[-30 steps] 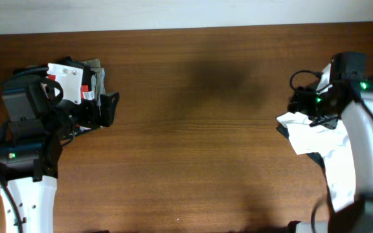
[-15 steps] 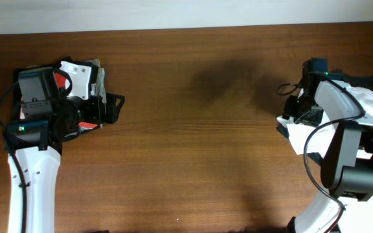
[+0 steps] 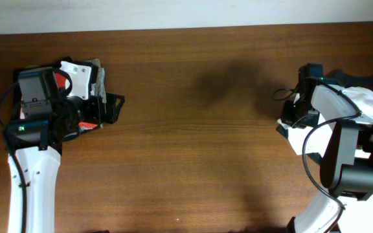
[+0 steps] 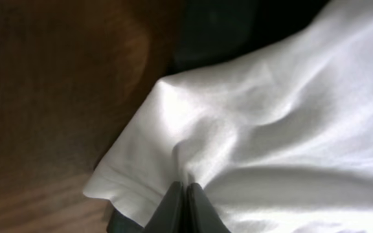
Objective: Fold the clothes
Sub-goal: 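Lift the white T-shirt with the right gripper and drag it leftward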
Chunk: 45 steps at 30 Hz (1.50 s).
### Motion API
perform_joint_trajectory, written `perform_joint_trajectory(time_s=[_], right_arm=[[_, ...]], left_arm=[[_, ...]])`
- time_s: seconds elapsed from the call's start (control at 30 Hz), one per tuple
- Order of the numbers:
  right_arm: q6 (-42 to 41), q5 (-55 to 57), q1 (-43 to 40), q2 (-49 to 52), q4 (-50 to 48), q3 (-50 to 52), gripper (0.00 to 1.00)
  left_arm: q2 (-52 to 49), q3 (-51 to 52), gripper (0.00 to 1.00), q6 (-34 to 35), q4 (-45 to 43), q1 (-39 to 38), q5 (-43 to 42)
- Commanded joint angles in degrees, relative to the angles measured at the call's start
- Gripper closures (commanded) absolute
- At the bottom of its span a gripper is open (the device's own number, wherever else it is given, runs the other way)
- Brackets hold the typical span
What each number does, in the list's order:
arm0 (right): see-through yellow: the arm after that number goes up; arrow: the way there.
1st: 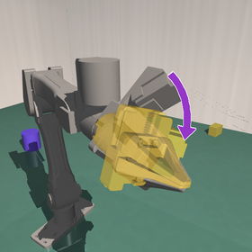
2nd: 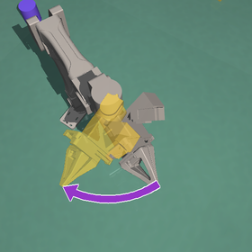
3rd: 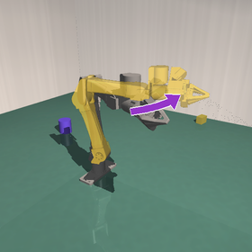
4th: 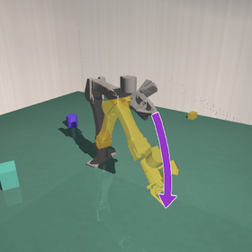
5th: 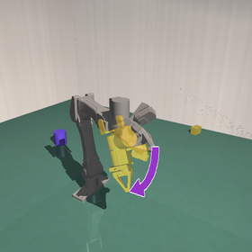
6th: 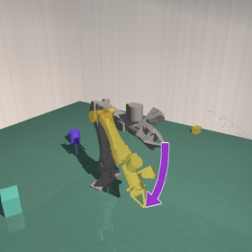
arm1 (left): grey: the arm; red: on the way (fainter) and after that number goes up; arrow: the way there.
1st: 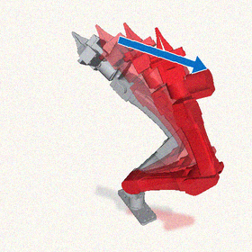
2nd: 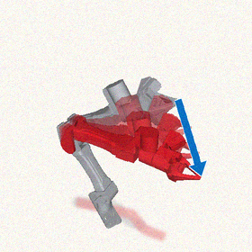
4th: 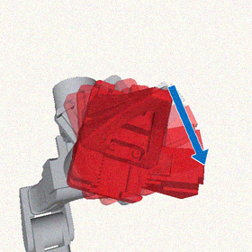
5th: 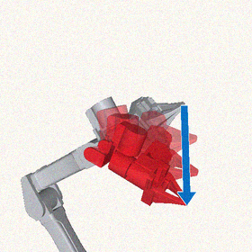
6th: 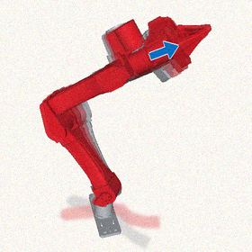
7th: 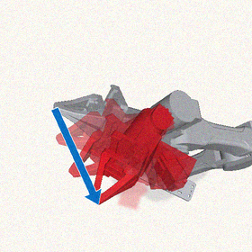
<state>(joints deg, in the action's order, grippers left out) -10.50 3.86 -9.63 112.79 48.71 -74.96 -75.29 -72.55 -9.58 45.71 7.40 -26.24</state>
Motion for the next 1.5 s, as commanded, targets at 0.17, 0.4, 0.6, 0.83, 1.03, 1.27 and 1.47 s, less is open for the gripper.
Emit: perform_joint_trajectory(time_s=[0.17, 0.4, 0.6, 0.83, 1.03, 1.27, 1.47], right_arm=[[2.6, -3.0, 0.6, -14.8, 4.7, -4.8, 0.96], [2.5, -8.1, 4.7, -21.3, 15.5, -27.5, 0.96], [-3.5, -8.8, 38.6, -20.1, 18.1, -42.4, 0.96], [-6.1, 8.0, 51.1, -25.1, 19.8, -42.4, 0.27], [-9.8, 8.2, 34.7, -38.5, 20.3, -42.4, 0.27], [-14.0, 8.4, 30.5, -43.0, 27.4, -42.4, 0.27], [-14.0, 8.4, 30.5, -42.9, 29.2, -42.4, 0.27]], left_arm=[[-0.2, -1.0, 0.01, 0.5, 0.0, -0.1, -1.0], [-0.1, -1.6, 0.01, 0.5, -0.5, -0.1, -1.0], [1.2, -8.1, 0.01, 0.5, -1.6, -0.1, 0.0], [1.0, -13.5, 0.01, 0.5, 0.9, -0.2, 4.6], [-12.6, -13.5, 0.01, -2.3, 5.7, -17.9, 4.6], [-39.5, -13.5, 0.02, -2.3, -5.1, -30.2, 6.8], [-47.3, -13.5, 0.20, -2.3, -7.8, -35.4, 23.6]])
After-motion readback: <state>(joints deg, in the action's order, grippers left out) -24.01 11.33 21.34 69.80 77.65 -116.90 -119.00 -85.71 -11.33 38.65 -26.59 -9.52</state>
